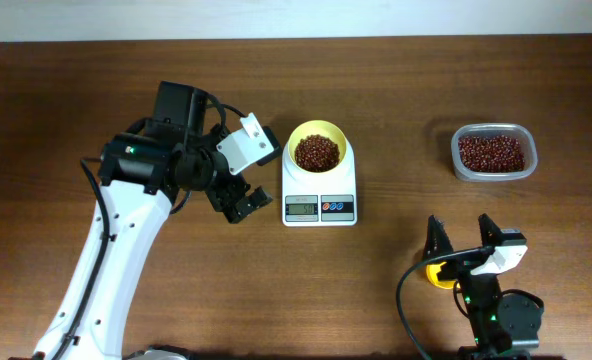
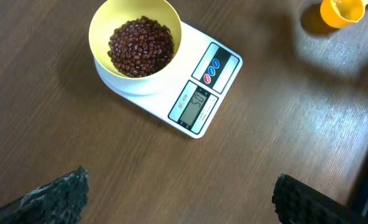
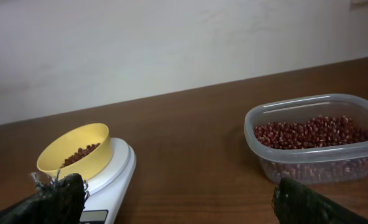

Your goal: Scoop item into bowl and weigh 50g on scale

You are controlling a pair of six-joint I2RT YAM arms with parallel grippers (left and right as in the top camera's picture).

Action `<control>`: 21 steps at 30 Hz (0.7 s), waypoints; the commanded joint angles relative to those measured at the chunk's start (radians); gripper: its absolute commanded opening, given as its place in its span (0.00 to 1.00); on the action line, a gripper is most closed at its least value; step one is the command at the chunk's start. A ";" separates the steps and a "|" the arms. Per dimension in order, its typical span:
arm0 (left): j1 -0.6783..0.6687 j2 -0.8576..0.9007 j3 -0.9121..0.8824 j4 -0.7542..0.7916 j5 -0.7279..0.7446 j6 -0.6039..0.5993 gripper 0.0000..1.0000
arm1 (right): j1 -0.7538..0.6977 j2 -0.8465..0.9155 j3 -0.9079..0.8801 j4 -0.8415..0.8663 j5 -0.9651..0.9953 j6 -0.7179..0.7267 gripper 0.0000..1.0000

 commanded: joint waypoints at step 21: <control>0.001 -0.002 -0.002 -0.001 0.014 0.013 0.99 | 0.082 0.016 -0.005 0.016 0.060 -0.010 0.99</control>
